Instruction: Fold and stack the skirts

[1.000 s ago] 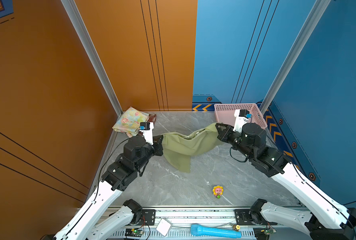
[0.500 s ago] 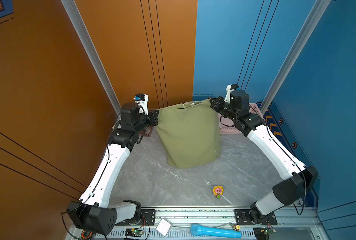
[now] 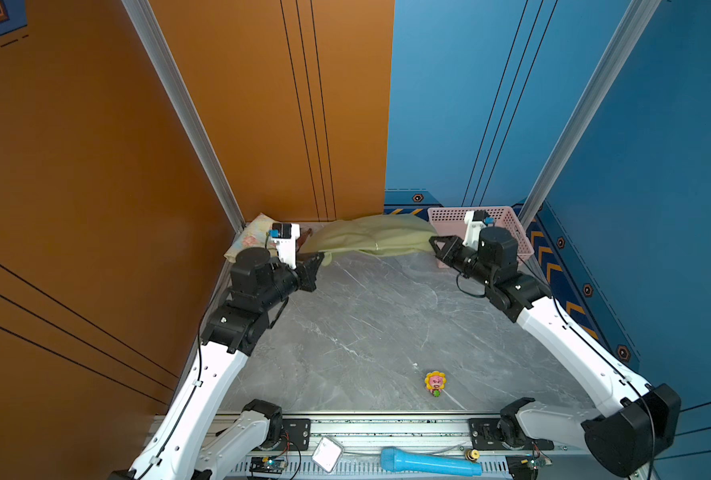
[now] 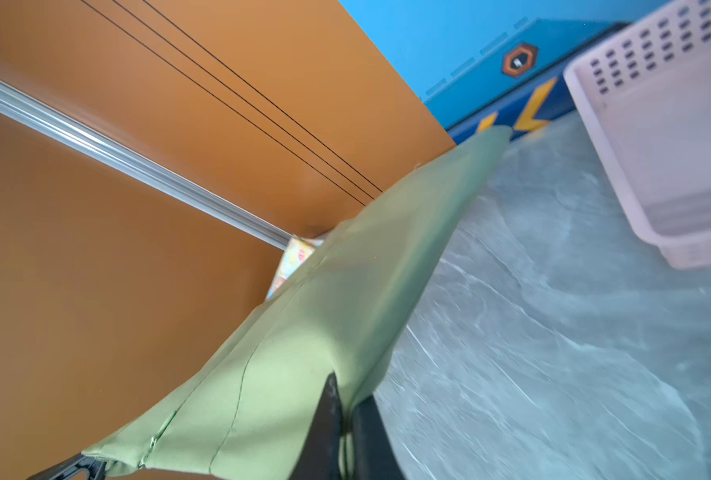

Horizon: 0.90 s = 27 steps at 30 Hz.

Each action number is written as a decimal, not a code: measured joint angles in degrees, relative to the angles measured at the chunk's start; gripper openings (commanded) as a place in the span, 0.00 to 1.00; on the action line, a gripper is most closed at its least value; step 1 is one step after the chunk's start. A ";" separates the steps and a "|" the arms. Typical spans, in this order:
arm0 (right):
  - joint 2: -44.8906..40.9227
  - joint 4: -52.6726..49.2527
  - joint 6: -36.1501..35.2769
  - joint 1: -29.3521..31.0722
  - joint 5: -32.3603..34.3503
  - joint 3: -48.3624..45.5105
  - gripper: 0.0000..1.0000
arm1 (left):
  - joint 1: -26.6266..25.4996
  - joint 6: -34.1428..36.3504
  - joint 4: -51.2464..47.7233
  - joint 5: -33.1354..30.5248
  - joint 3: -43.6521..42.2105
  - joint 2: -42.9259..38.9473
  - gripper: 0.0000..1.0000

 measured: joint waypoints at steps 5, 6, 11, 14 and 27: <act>-1.73 -5.77 -3.26 -1.03 -0.42 -16.37 0.80 | -3.74 -5.92 -6.62 -6.36 -18.21 -7.06 0.97; -1.81 -7.58 -4.00 -1.25 -0.37 -17.14 0.80 | -4.04 -7.06 -8.90 -8.09 -18.71 -8.11 0.99; -2.84 -9.75 -6.69 -1.90 -0.33 -16.39 0.79 | -4.04 -9.77 -11.85 -14.03 -15.19 -8.68 1.00; -1.18 -9.77 -7.89 -2.21 -0.35 -14.56 0.78 | -4.07 -10.67 -11.80 -15.43 -12.55 -5.14 0.99; 23.74 -9.75 -13.33 2.38 0.96 -2.86 0.61 | -9.90 -11.67 -11.61 -16.28 -11.28 17.57 0.98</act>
